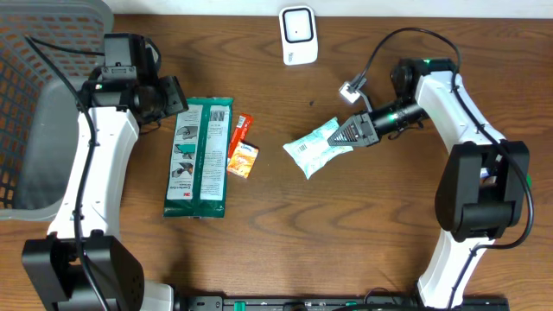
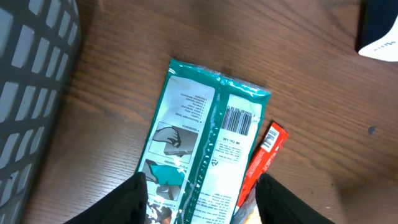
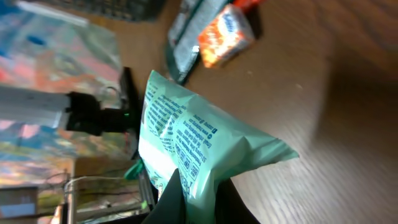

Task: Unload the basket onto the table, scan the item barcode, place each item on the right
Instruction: 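Lift the packet with the right gripper and retract the left arm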

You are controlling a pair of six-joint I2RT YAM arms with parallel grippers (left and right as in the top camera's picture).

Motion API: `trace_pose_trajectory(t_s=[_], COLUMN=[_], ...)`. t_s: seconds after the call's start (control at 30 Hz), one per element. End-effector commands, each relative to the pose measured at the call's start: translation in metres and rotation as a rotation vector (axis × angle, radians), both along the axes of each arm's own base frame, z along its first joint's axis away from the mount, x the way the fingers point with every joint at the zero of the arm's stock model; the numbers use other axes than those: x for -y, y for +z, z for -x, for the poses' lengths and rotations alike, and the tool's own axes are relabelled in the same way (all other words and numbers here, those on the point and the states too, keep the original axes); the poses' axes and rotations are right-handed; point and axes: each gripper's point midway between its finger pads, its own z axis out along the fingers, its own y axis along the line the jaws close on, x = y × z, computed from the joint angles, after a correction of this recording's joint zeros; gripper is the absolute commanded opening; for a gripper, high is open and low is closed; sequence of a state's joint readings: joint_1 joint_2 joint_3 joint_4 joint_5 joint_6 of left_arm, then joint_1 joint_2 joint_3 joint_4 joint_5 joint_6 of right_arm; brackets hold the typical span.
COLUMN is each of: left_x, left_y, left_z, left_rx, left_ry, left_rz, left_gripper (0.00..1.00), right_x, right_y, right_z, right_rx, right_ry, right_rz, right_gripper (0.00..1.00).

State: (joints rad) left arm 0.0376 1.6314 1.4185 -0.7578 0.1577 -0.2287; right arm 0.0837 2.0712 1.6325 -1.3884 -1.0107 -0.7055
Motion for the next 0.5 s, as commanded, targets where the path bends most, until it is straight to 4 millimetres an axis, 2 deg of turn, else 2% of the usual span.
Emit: trace_pose_trajectory(t_s=[0.0,0.17,0.27,0.37,0.47], left_x=[-0.012,-0.017,-0.017,-0.017,-0.017], left_y=[-0.007,-0.007,-0.007,-0.007,-0.007], left_z=[0.000,0.000,0.000,0.000,0.000], left_rx=[-0.010,-0.011,-0.011,-0.011,-0.011], left_ry=[0.025,0.040,0.040,0.040,0.040], left_rz=[-0.058,-0.084,-0.084,-0.084,-0.084], left_gripper=[0.62,0.84,0.84,0.84,0.84], right_x=[0.005,0.025,0.035,0.020,0.004], right_y=[0.008,0.026,0.046,0.069,0.079], right_z=[-0.020,-0.055,-0.073,-0.077,-0.072], right_rx=[-0.003,0.140,0.279,0.382,0.424], right_ry=[-0.061,-0.166,-0.221,-0.212,-0.185], right_rz=[0.162,0.506,0.698,0.715,0.700], right_gripper=[0.01,0.01,0.01,0.01,0.01])
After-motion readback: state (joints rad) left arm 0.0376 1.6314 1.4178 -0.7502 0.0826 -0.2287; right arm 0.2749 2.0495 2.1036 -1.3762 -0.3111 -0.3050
